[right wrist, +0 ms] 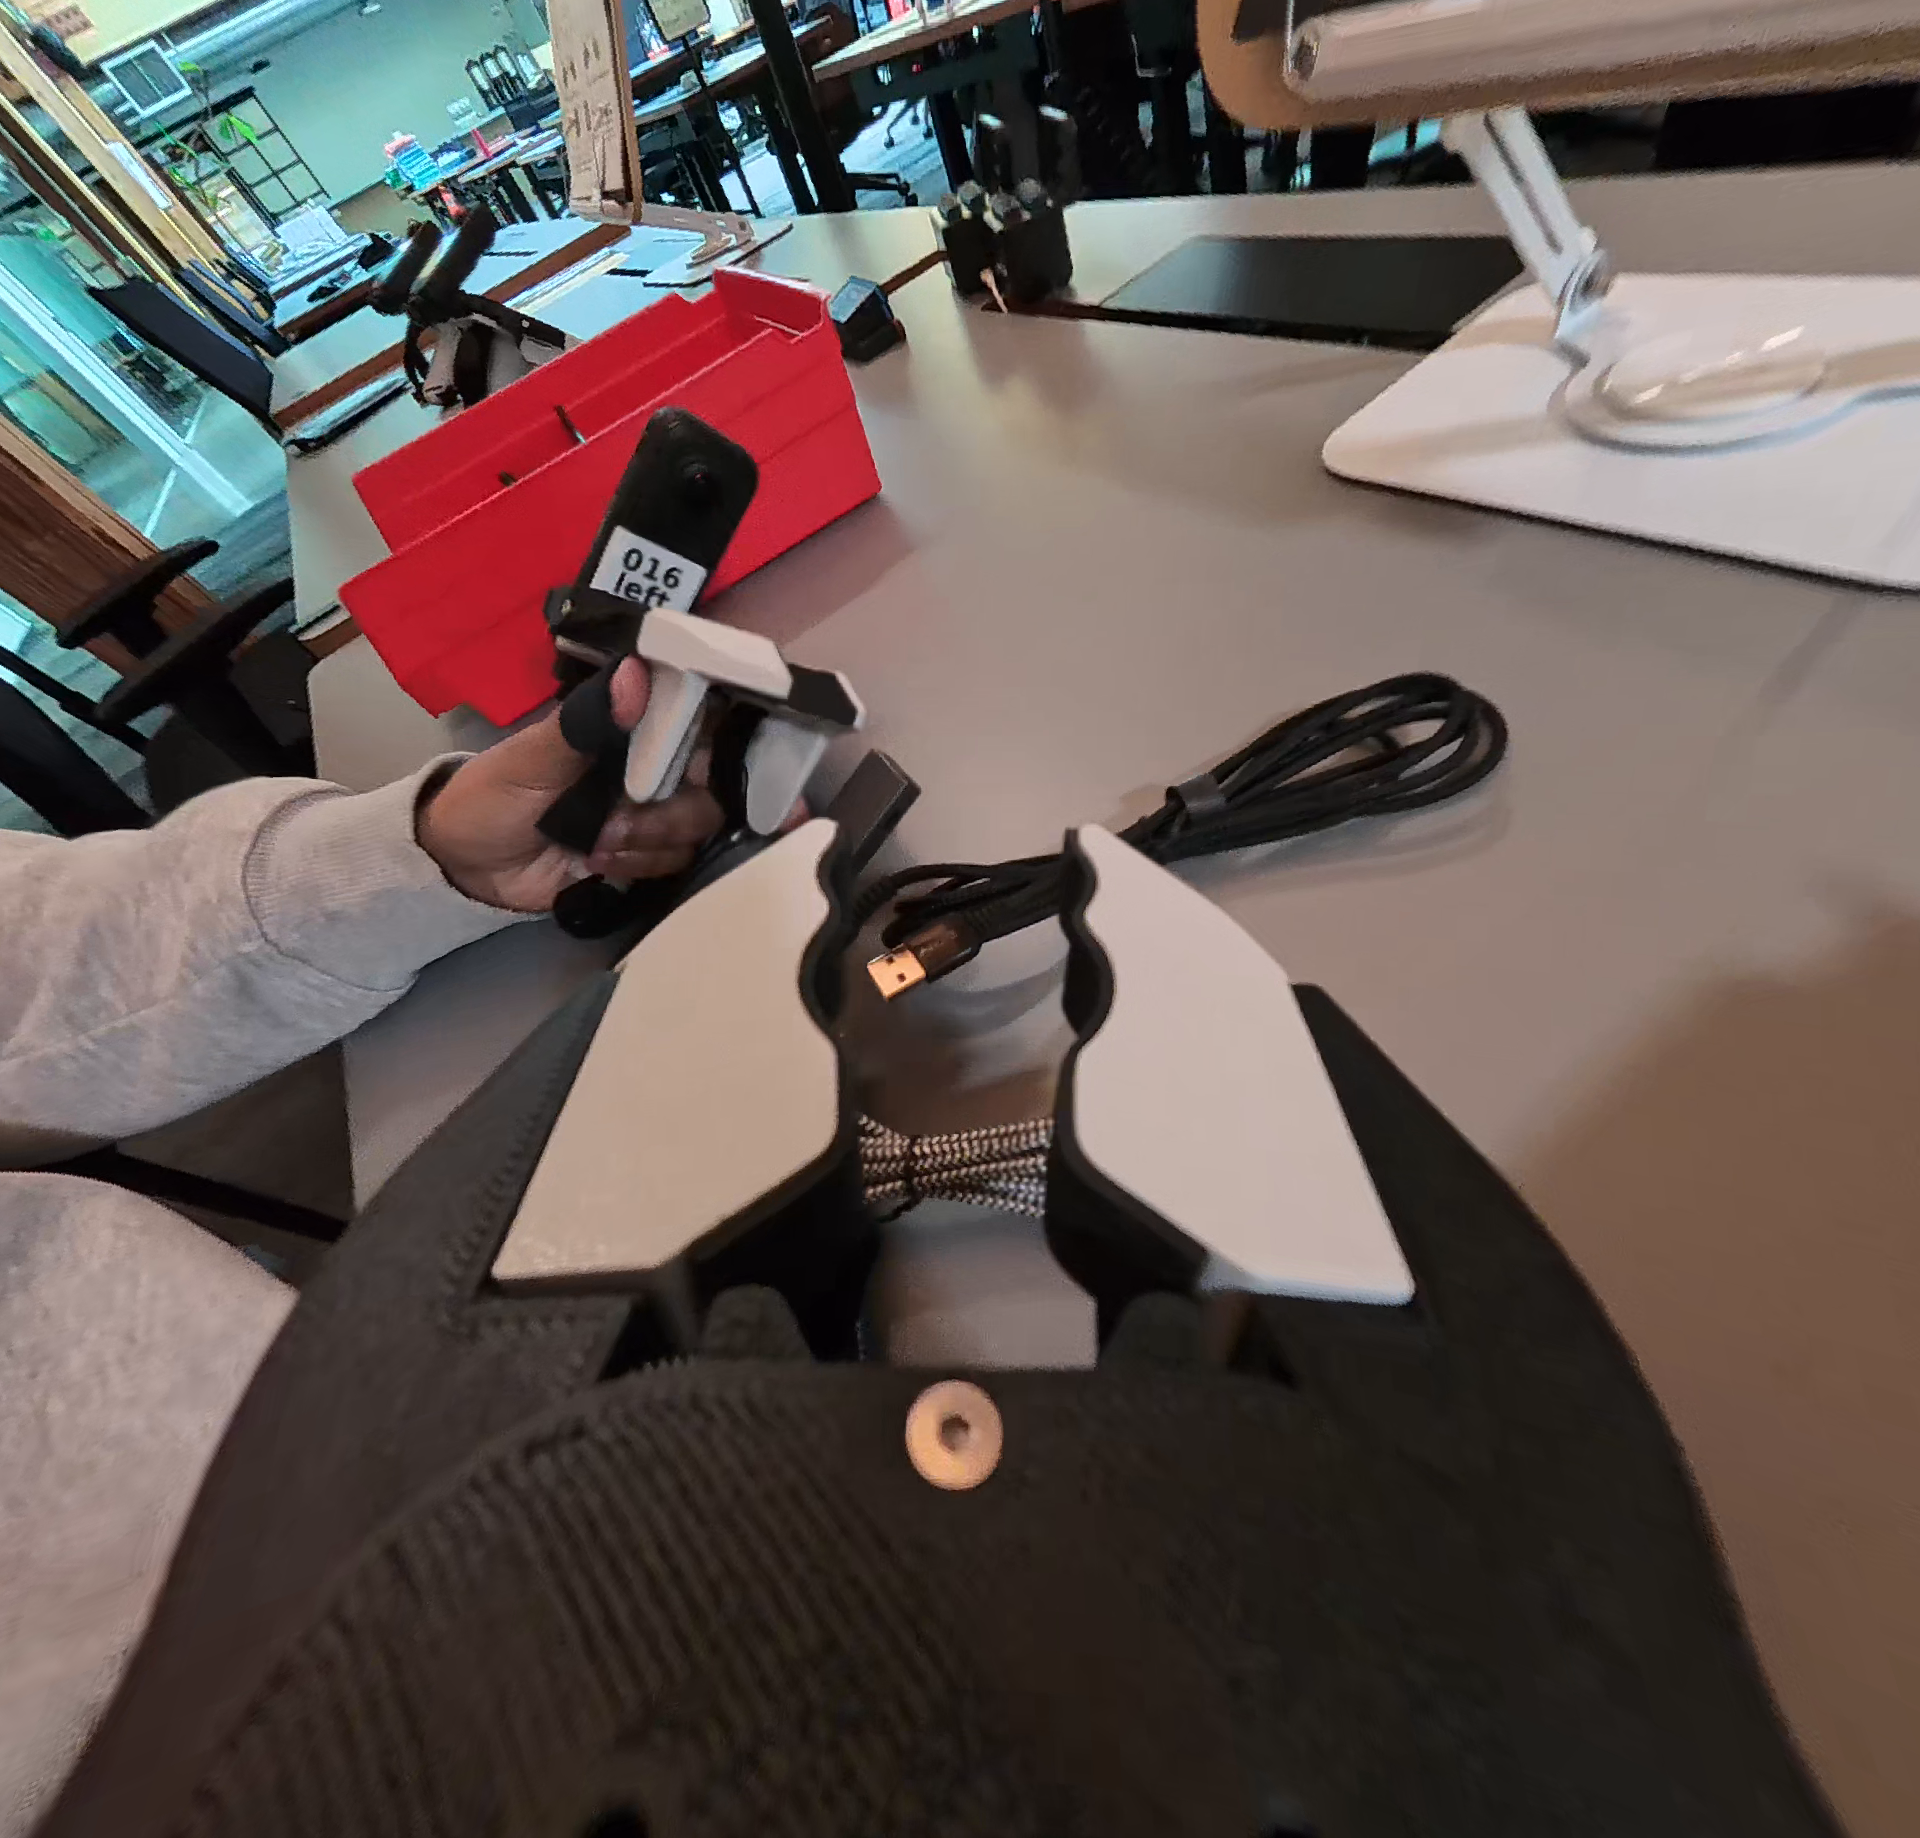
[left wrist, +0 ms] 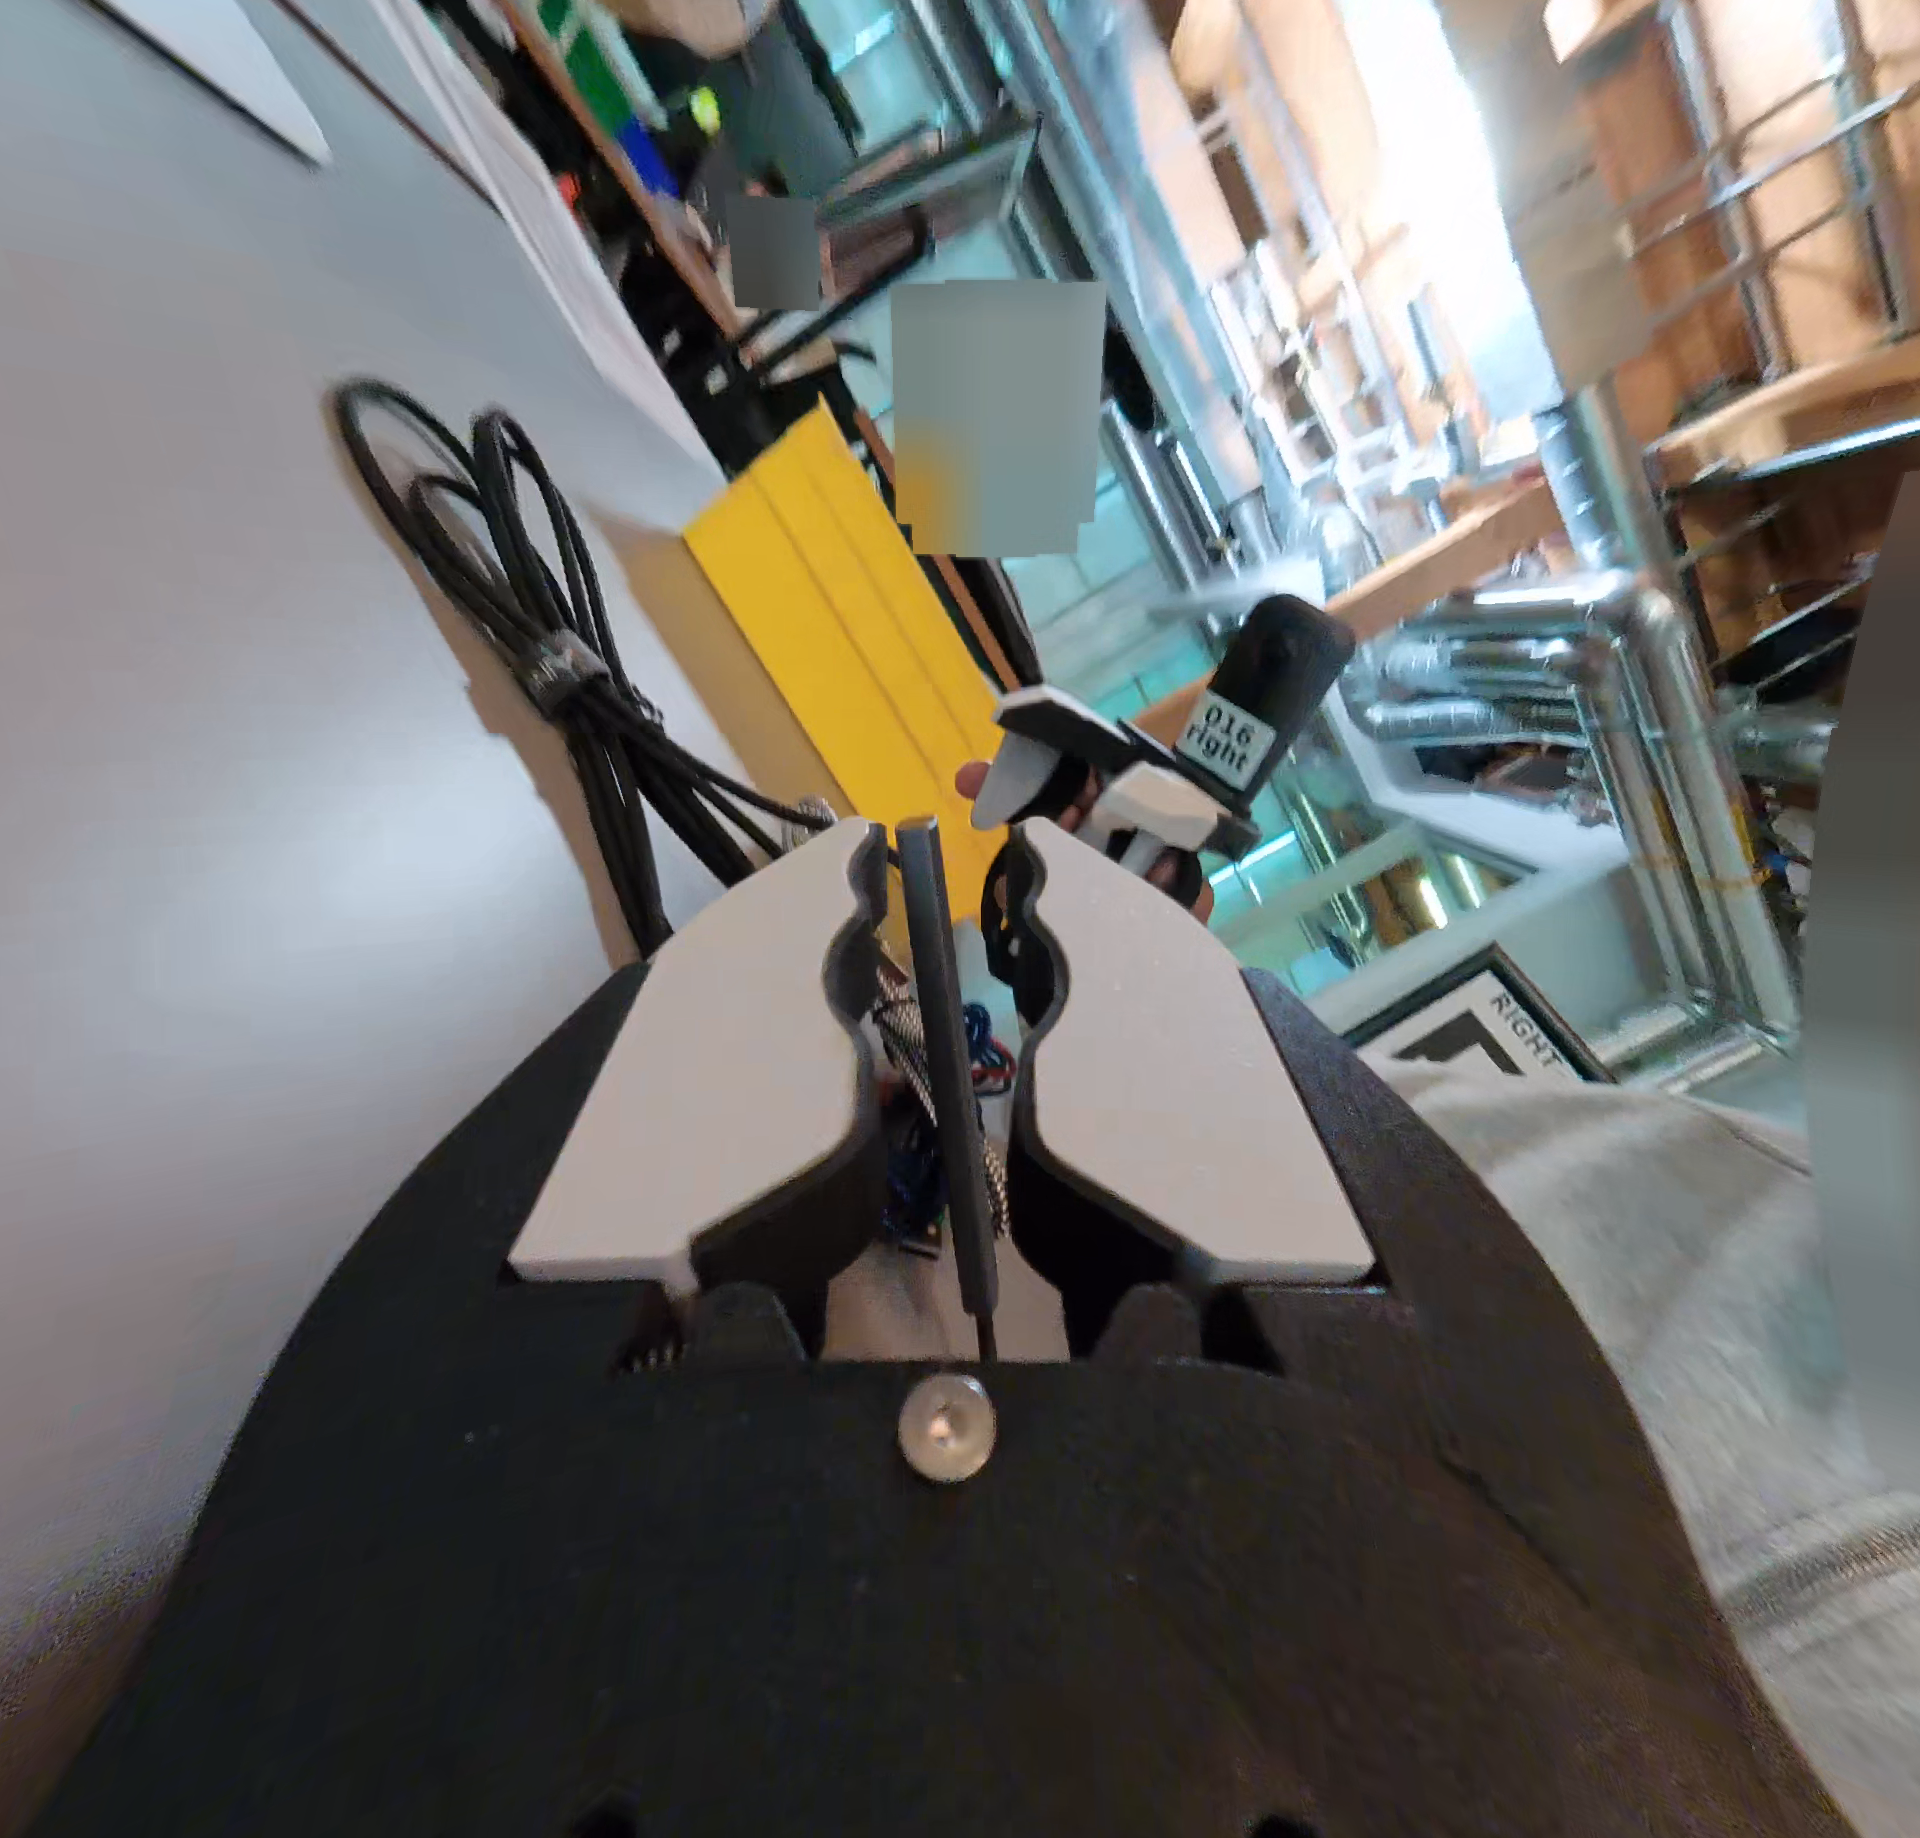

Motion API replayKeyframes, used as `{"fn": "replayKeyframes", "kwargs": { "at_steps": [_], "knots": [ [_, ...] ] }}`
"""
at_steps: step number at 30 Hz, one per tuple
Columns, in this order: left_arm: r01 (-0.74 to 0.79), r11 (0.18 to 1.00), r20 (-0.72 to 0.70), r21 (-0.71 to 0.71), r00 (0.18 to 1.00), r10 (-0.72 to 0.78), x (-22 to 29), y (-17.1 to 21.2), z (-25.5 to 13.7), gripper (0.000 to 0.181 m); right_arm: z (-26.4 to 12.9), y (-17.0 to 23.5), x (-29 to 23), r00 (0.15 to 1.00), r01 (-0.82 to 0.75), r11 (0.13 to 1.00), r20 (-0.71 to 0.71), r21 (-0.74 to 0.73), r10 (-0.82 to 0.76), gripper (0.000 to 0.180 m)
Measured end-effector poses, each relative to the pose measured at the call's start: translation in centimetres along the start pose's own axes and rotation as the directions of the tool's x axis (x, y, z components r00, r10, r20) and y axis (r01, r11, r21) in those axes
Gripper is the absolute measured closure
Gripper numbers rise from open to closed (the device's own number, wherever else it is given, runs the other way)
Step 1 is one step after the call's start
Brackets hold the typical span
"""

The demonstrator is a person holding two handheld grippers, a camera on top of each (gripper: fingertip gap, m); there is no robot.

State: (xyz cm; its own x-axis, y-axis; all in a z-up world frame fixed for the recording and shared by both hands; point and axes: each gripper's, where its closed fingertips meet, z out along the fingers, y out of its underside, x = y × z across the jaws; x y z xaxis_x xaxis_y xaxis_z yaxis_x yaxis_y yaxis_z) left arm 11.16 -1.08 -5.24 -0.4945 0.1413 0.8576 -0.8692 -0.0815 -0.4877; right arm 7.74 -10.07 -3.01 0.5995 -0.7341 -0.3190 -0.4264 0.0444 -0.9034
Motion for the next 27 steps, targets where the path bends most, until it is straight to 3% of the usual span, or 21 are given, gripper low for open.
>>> {"fn": "replayKeyframes", "kwargs": {
  "at_steps": [3, 6, 8, 12, 14, 16, 19, 24, 27],
  "knots": [
    [0.010, 0.999, -0.019, 0.044, 1.000, -0.010, 0.1, -0.6, -0.3, 0.154, -0.2, -0.7, -0.2, 0.995, 0.095, 0.995, -0.012, -0.001, -0.095, 0.130],
    [-0.014, 1.000, -0.002, 0.000, 1.000, 0.014, 0.0, 0.1, 0.1, 0.153, 0.1, -1.5, -0.6, 0.971, 0.237, 0.969, -0.011, -0.069, -0.238, 0.112],
    [-0.030, 0.999, 0.003, -0.020, 1.000, 0.030, 0.1, 0.4, 0.3, 0.153, 0.5, -2.0, -2.0, 0.923, 0.386, 0.912, 0.069, -0.137, -0.380, 0.110],
    [-0.014, 1.000, -0.019, -0.020, 1.000, 0.014, 0.2, 0.4, 0.3, 0.152, 3.0, -2.7, -2.2, 0.673, 0.737, 0.630, 0.180, -0.247, -0.717, 0.119],
    [0.007, 1.000, -0.044, -0.030, 0.999, -0.008, 0.4, 0.5, 0.4, 0.149, 4.8, -1.6, -1.3, 0.567, 0.816, 0.475, 0.298, -0.329, -0.768, 0.120],
    [0.017, 0.998, -0.056, -0.052, 0.998, -0.020, 0.5, 0.7, 0.5, 0.148, 6.5, -0.2, -0.1, 0.522, 0.841, 0.369, 0.420, -0.395, -0.742, 0.122],
    [0.017, 0.994, -0.051, -0.106, 0.998, -0.023, 0.4, 1.5, 0.8, 0.146, 8.9, 0.7, 1.6, 0.570, 0.817, 0.375, 0.521, -0.437, -0.635, 0.126],
    [0.007, 0.987, -0.049, -0.158, 0.999, -0.015, 0.5, 2.2, 1.1, 0.146, 11.0, 1.6, 3.2, 0.758, 0.642, 0.540, 0.557, -0.544, -0.340, 0.133],
    [0.025, 0.987, -0.063, -0.158, 0.997, -0.035, 0.5, 2.1, 1.1, 0.146, 9.9, 3.6, 6.3, 0.815, 0.577, 0.468, 0.503, -0.669, -0.287, 0.133]
  ]
}}
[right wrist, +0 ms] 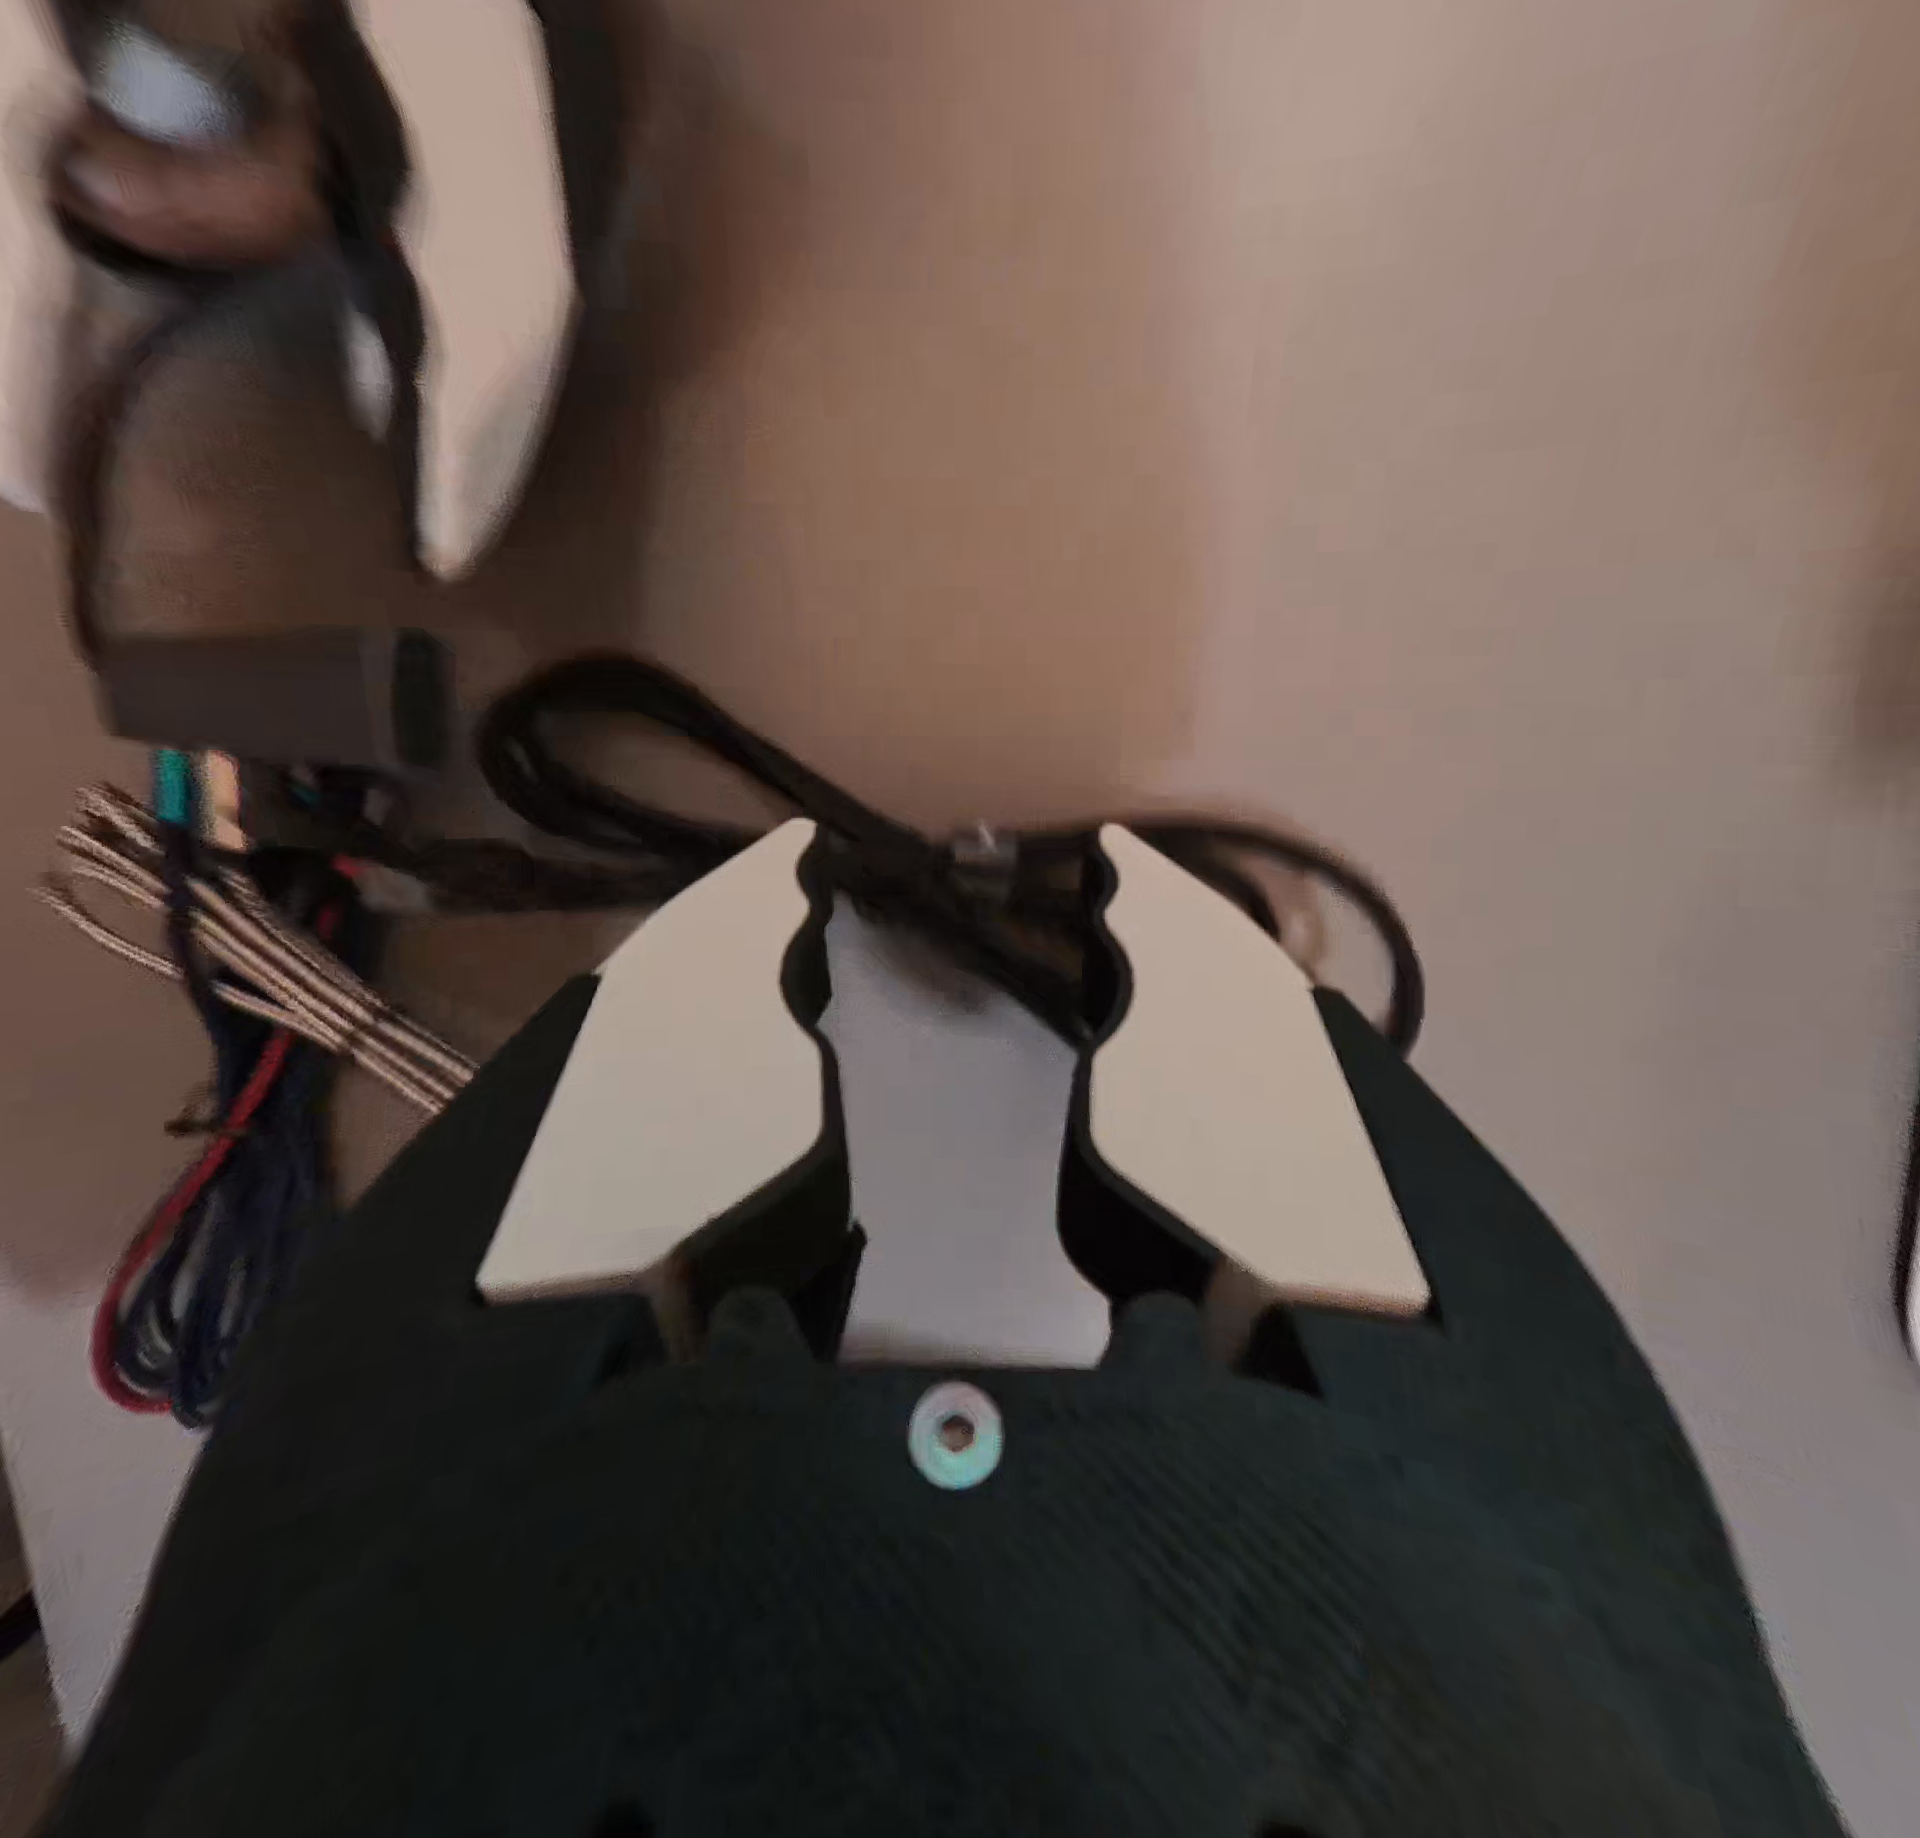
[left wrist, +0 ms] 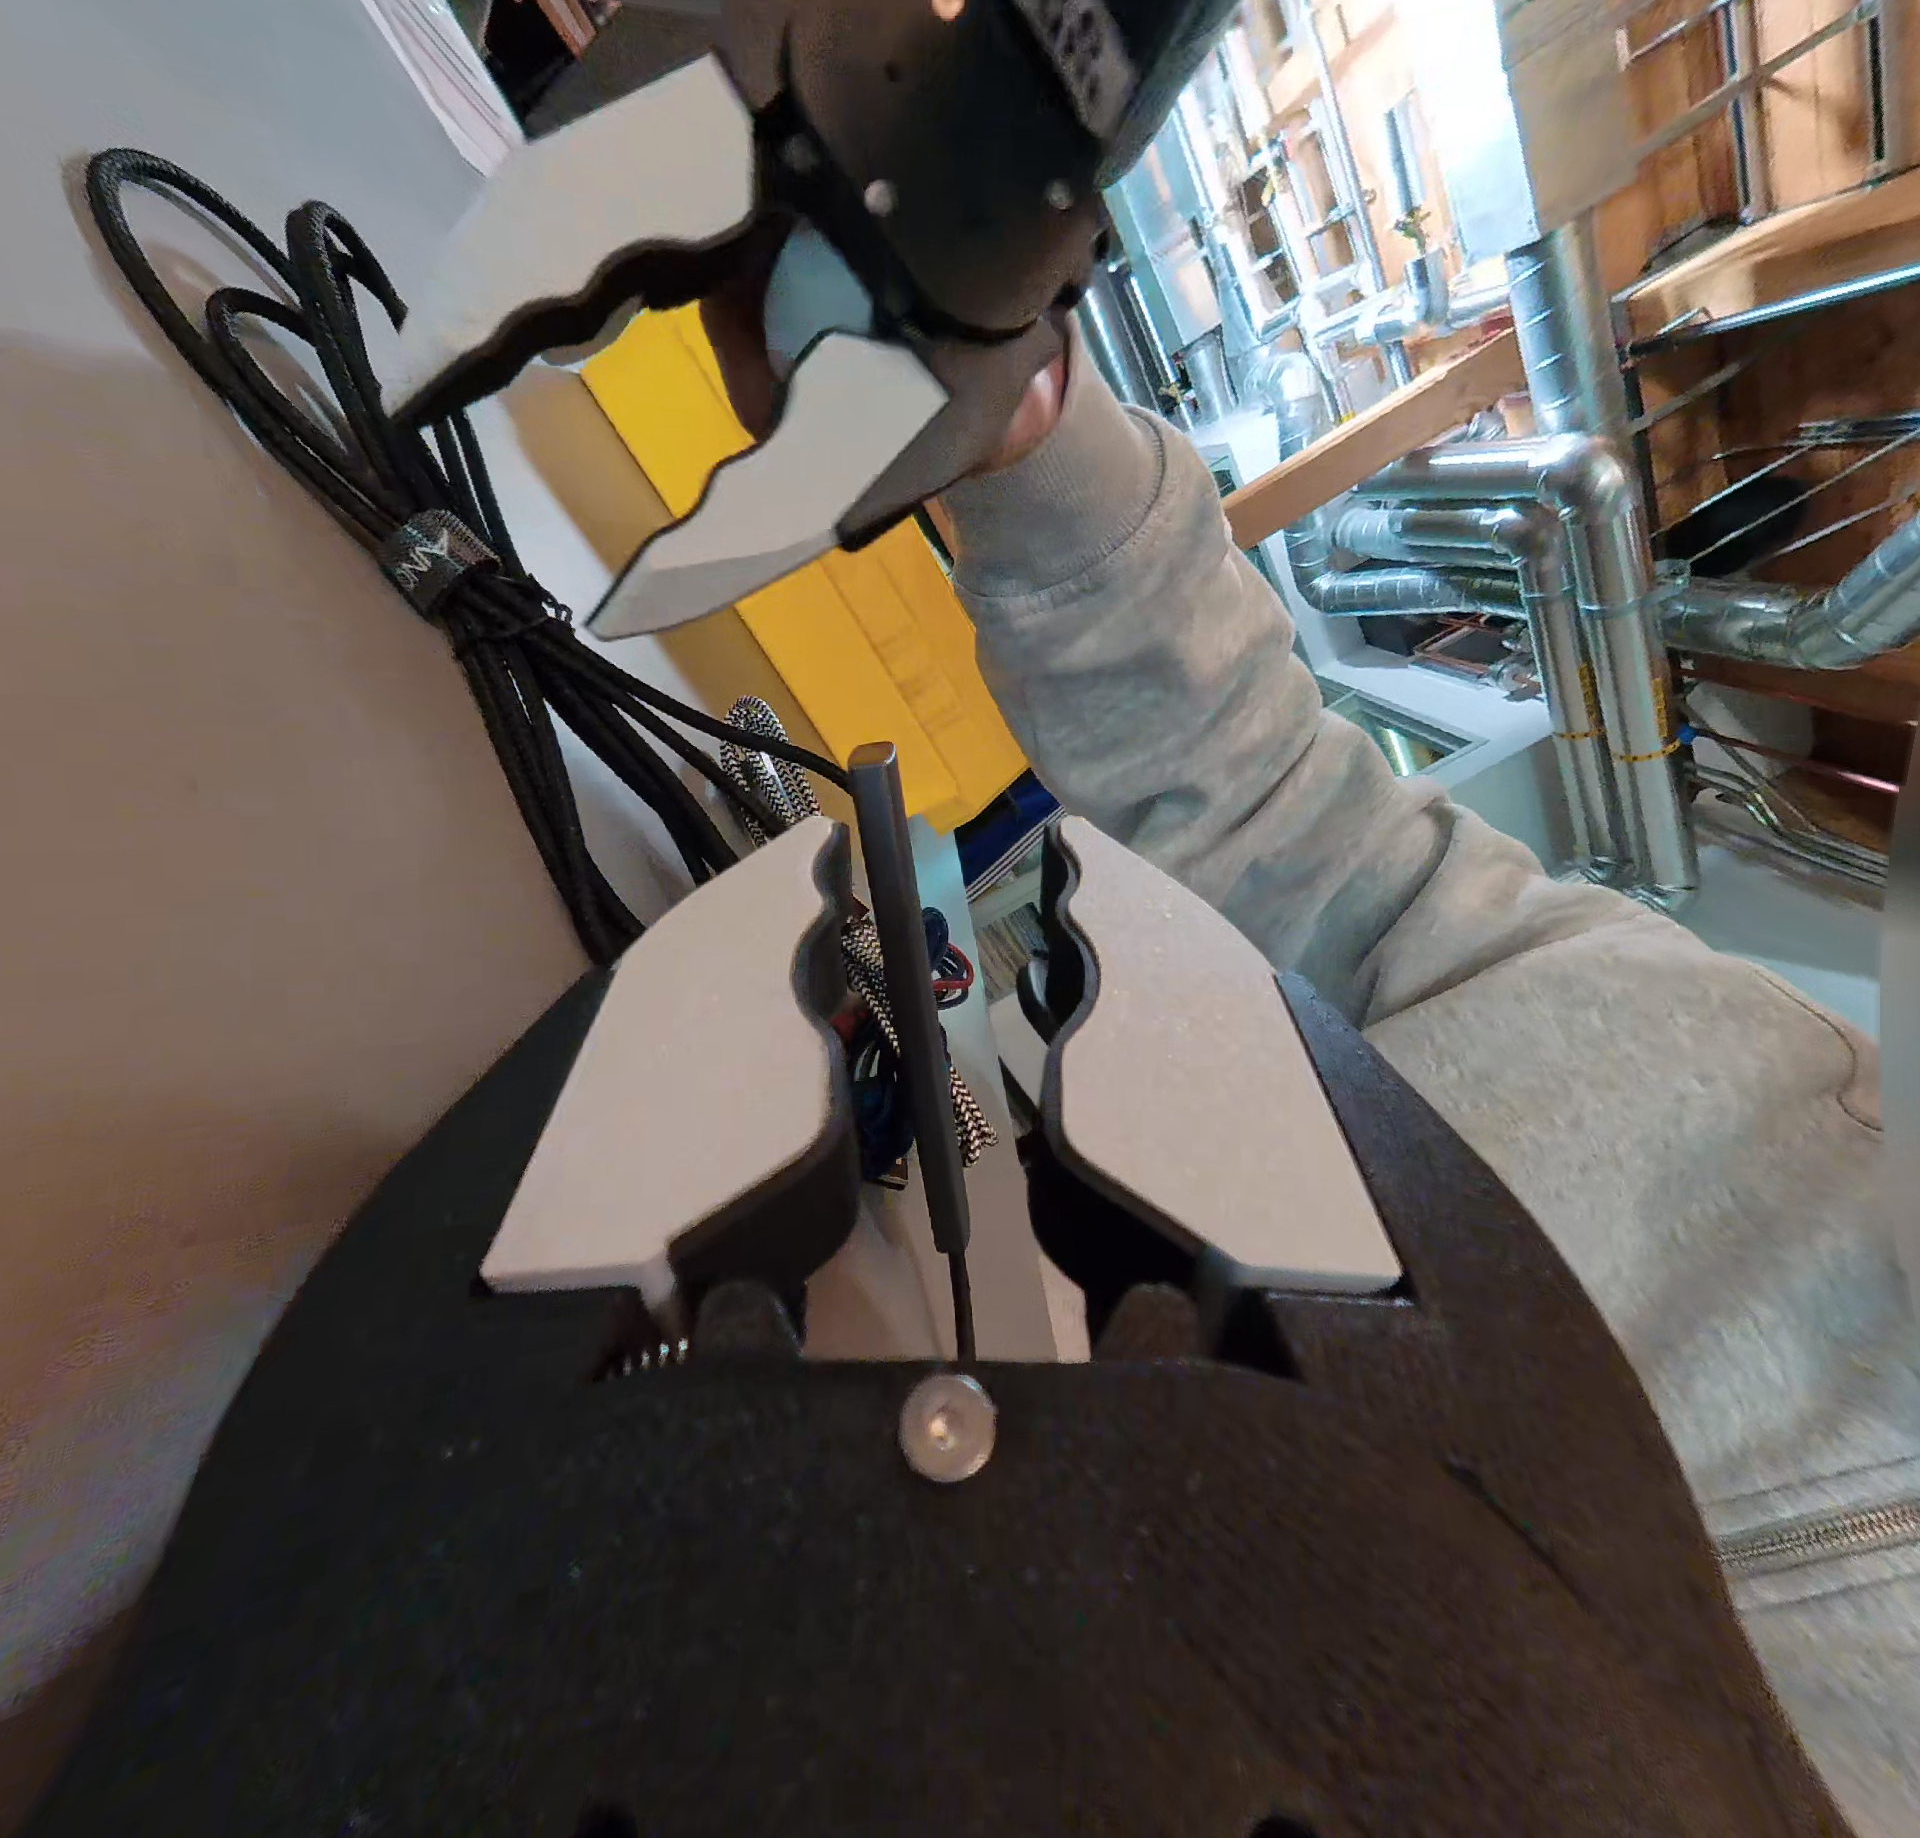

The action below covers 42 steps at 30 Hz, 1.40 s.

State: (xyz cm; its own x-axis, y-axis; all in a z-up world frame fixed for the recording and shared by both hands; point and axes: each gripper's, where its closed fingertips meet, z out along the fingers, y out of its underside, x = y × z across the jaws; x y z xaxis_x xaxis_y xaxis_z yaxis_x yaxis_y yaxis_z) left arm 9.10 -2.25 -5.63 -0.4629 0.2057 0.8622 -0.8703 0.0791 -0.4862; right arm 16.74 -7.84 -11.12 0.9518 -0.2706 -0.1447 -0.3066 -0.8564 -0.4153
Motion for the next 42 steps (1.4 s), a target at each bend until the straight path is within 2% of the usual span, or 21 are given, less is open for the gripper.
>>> {"fn": "replayKeyframes", "kwargs": {
  "at_steps": [1, 3, 5, 7, 10, 13, 16, 19, 21, 23, 26, 27, 31, 39, 40, 41, 42],
  "knots": [
    [0.005, 1.000, -0.003, -0.001, 1.000, -0.005, 0.0, 0.0, 0.0, 0.146, 0.2, 1.7, 0.4, 1.000, -0.016, 0.998, -0.027, -0.064, 0.014, 0.134],
    [0.012, 1.000, -0.005, -0.006, 1.000, -0.012, 0.0, 0.0, 0.0, 0.146, -0.3, 3.0, 0.4, 0.995, -0.082, 0.994, -0.063, -0.075, 0.077, 0.135],
    [0.015, 1.000, -0.004, -0.009, 1.000, -0.015, -0.1, 0.0, 0.0, 0.146, -1.0, 5.5, -0.3, 0.988, -0.133, 0.976, -0.097, -0.172, 0.118, 0.144],
    [0.019, 1.000, -0.004, -0.010, 1.000, -0.019, -0.1, 0.0, 0.0, 0.146, -1.7, 7.9, -2.0, 0.985, -0.160, 0.951, -0.107, -0.264, 0.136, 0.146],
    [0.026, 1.000, -0.007, -0.006, 1.000, -0.026, -0.1, -0.1, 0.0, 0.146, -2.3, 10.3, -5.5, 0.991, -0.123, 0.932, -0.086, -0.340, 0.099, 0.147],
    [0.031, 1.000, -0.007, 0.000, 1.000, -0.031, -0.1, -0.2, 0.0, 0.146, -2.5, 11.4, -8.7, 0.997, -0.054, 0.934, -0.065, -0.353, 0.034, 0.143],
    [0.030, 1.000, -0.003, 0.003, 1.000, -0.030, -0.2, -0.2, 0.0, 0.146, -3.0, 10.7, -9.3, 0.988, -0.020, 0.952, -0.149, -0.306, -0.027, 0.123],
    [0.027, 1.000, 0.004, 0.003, 1.000, -0.027, -0.3, -0.2, 0.0, 0.146, -3.6, 8.2, -9.2, 0.975, 0.016, 0.989, -0.219, -0.149, -0.049, 0.093],
    [0.026, 1.000, 0.006, 0.005, 1.000, -0.026, -0.3, -0.2, 0.0, 0.146, -3.3, 6.4, -10.3, 0.984, 0.024, 0.999, -0.177, -0.021, -0.028, 0.072],
    [0.026, 1.000, 0.006, 0.005, 1.000, -0.026, -0.3, -0.2, 0.0, 0.146, -2.2, 5.6, -12.4, 0.997, -0.039, 0.999, -0.062, 0.030, 0.041, 0.033],
    [0.025, 1.000, 0.008, -0.001, 1.000, -0.025, -0.3, -0.2, 0.0, 0.146, -0.2, 4.7, -14.7, 0.996, -0.092, 0.994, 0.007, 0.065, 0.091, 0.032],
    [0.024, 1.000, 0.008, -0.003, 1.000, -0.024, -0.3, -0.2, 0.0, 0.146, 0.6, 4.7, -15.2, 0.995, -0.098, 0.994, -0.005, 0.055, 0.099, 0.032],
    [0.025, 1.000, 0.007, -0.005, 1.000, -0.024, -0.3, -0.2, 0.1, 0.146, 2.3, 5.6, -14.5, 0.978, -0.077, 0.996, -0.199, -0.049, 0.066, 0.032],
    [-0.002, 1.000, 0.004, 0.005, 1.000, 0.002, 0.0, -0.3, 0.0, 0.147, 3.5, 5.8, -14.7, 0.965, -0.098, 0.995, -0.249, -0.035, 0.086, 0.034],
    [-0.017, 1.000, -0.004, 0.013, 1.000, 0.018, 0.2, -0.4, 0.0, 0.148, 3.4, 5.8, -14.5, 0.961, -0.106, 0.994, -0.261, -0.035, 0.094, 0.041],
    [-0.033, 0.999, -0.018, 0.023, 0.999, 0.033, 0.6, -0.5, -0.1, 0.148, 3.0, 5.7, -14.2, 0.954, -0.117, 0.993, -0.280, -0.033, 0.103, 0.058],
    [-0.048, 0.998, -0.035, 0.039, 0.998, 0.049, 0.9, -0.7, -0.3, 0.148, 2.4, 5.7, -13.8, 0.946, -0.117, 0.993, -0.308, -0.025, 0.103, 0.089]
  ]
}}
